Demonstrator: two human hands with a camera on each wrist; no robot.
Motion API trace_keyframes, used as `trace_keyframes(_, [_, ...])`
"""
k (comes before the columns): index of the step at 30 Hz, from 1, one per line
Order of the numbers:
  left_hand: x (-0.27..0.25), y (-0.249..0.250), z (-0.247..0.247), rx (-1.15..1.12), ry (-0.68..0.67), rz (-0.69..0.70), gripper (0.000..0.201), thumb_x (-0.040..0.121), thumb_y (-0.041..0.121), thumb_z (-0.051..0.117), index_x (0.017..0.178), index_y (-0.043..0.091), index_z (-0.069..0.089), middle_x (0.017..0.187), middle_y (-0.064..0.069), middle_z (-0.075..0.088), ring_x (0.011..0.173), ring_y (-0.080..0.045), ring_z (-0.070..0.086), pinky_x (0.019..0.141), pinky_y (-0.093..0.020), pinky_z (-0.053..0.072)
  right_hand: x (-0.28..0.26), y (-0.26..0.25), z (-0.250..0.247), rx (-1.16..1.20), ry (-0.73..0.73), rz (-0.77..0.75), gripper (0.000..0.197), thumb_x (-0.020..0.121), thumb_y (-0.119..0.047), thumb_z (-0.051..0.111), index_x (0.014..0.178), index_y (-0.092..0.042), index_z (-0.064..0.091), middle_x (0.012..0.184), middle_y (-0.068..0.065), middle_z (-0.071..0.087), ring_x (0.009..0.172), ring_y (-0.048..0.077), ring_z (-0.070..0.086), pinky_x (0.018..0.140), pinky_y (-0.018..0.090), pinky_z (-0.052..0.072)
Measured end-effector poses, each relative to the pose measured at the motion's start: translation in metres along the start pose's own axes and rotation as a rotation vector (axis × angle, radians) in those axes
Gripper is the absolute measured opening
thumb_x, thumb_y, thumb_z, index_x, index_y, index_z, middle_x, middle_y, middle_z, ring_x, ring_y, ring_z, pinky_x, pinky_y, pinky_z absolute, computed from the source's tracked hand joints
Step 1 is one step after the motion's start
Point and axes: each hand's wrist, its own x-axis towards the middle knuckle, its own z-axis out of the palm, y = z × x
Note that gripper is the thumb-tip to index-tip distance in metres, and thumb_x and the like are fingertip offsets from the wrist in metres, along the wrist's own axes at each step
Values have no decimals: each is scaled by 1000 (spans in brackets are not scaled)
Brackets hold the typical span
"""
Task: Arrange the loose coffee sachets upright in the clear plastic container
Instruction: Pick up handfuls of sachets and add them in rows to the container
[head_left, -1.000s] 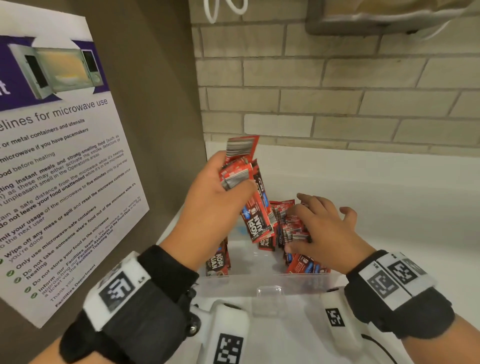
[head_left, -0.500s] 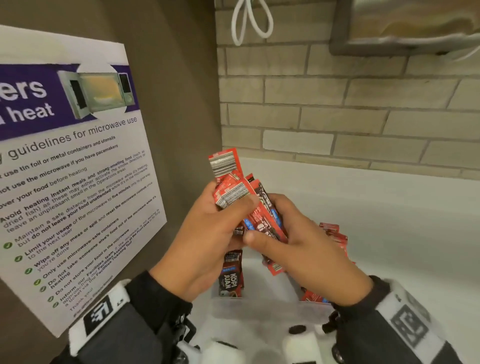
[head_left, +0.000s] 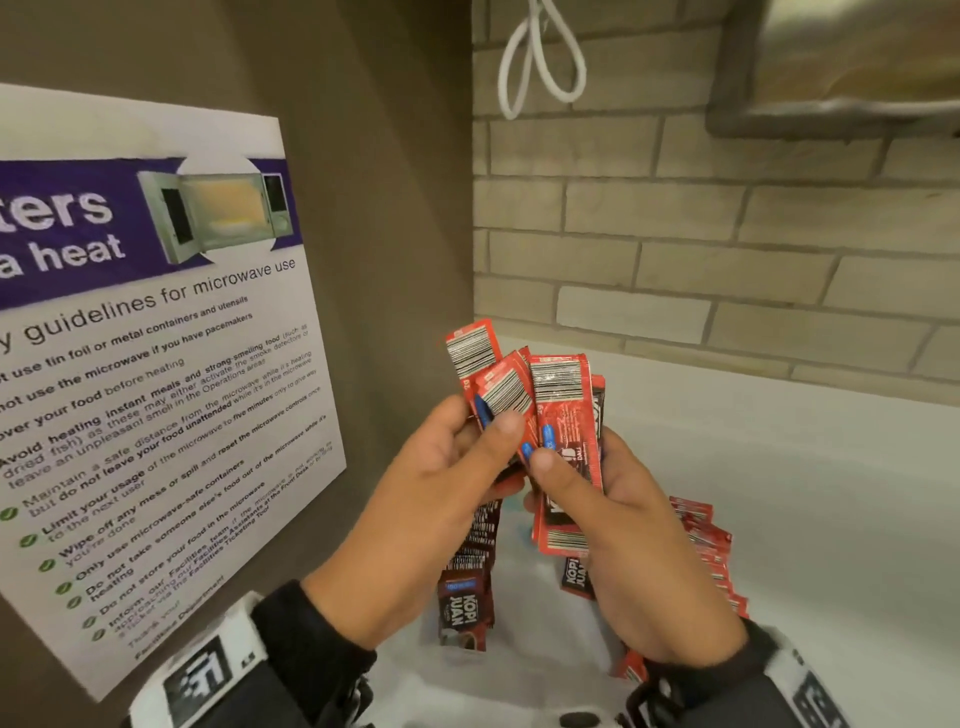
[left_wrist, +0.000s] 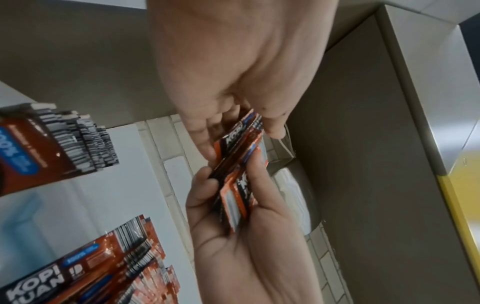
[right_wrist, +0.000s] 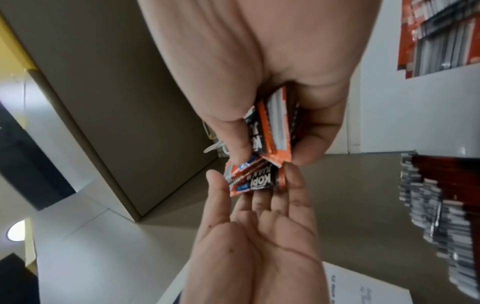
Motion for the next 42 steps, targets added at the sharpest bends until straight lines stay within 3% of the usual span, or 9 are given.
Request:
trace_keyframes(9, [0, -7, -2, 149, 40, 87, 27, 93, 32, 49, 109, 23, 70, 104, -5, 71, 89, -21, 70, 72, -34, 56, 1, -7, -11, 350, -33, 137, 40, 75, -27, 57, 113, -17, 62, 97, 0, 73, 77, 8, 69, 58, 17, 52])
trace_keyframes(12, [1, -4, -6, 292, 58, 120, 23, 90, 30, 53, 104, 33, 71, 101, 1, 71, 88, -14, 68, 74, -37, 56, -2, -7, -5, 377, -102, 189, 40, 75, -28, 56, 114, -19, 61, 93, -2, 73, 73, 6, 68, 55, 18, 51])
trace_keyframes(15, [-3, -1, -3, 452, 31, 117, 25, 96, 19, 49, 92, 34, 69, 92, -2, 63, 76, 2, 59, 71, -17, 47, -5, -6, 4, 377, -124, 207, 43, 74, -30, 57, 116, -21, 60, 100, -1, 72, 85, 9, 69, 62, 21, 52])
trace_keyframes(19, [-6, -1, -8, 204, -57, -3, 11, 90, 27, 58, 87, 24, 67, 97, -6, 50, 71, 14, 54, 61, -6, 41, -6, -12, 6, 486, -156, 240, 46, 76, -27, 56, 120, -13, 59, 95, 2, 71, 77, 9, 67, 57, 18, 51])
trace_keyframes(22, [0, -4, -16, 64, -165, -13, 75, 67, 65, 69, 127, 21, 55, 123, -14, 60, 116, -20, 59, 92, -37, 49, -10, -17, 8, 560, -253, 272, 45, 80, -26, 54, 122, -11, 57, 96, 2, 70, 79, 11, 66, 57, 20, 51])
trace_keyframes(25, [-11, 4, -15, -42, -220, -91, 84, 61, 72, 70, 125, 19, 59, 112, -13, 67, 110, -39, 60, 91, -61, 48, -15, -15, 15, 593, -371, 298, 55, 78, -34, 63, 126, -9, 51, 90, -1, 68, 72, 12, 64, 54, 23, 50])
trace_keyframes(31, [-7, -4, -4, -104, 24, -43, 64, 83, 53, 46, 119, 2, 60, 107, -17, 70, 100, -33, 67, 79, -32, 56, -13, -6, 28, 487, -198, 238, 76, 58, -38, 75, 121, -21, 37, 112, 5, 67, 102, 16, 67, 80, 29, 57])
trace_keyframes(37, [-9, -9, -1, -151, 36, 115, 71, 70, 67, 66, 133, 55, 36, 103, -1, 72, 99, -17, 68, 82, -29, 54, -14, -3, 33, 485, -139, 207, 76, 55, -47, 71, 120, -14, 47, 102, 2, 70, 83, 11, 68, 56, 18, 51])
trace_keyframes(42, [-11, -8, -8, -135, -66, 61, 106, 54, 58, 83, 142, 22, 35, 109, -7, 70, 100, -20, 68, 78, -25, 54, -12, -5, 27, 472, -184, 233, 71, 58, -42, 68, 122, -17, 52, 110, 6, 69, 91, 15, 68, 59, 18, 52])
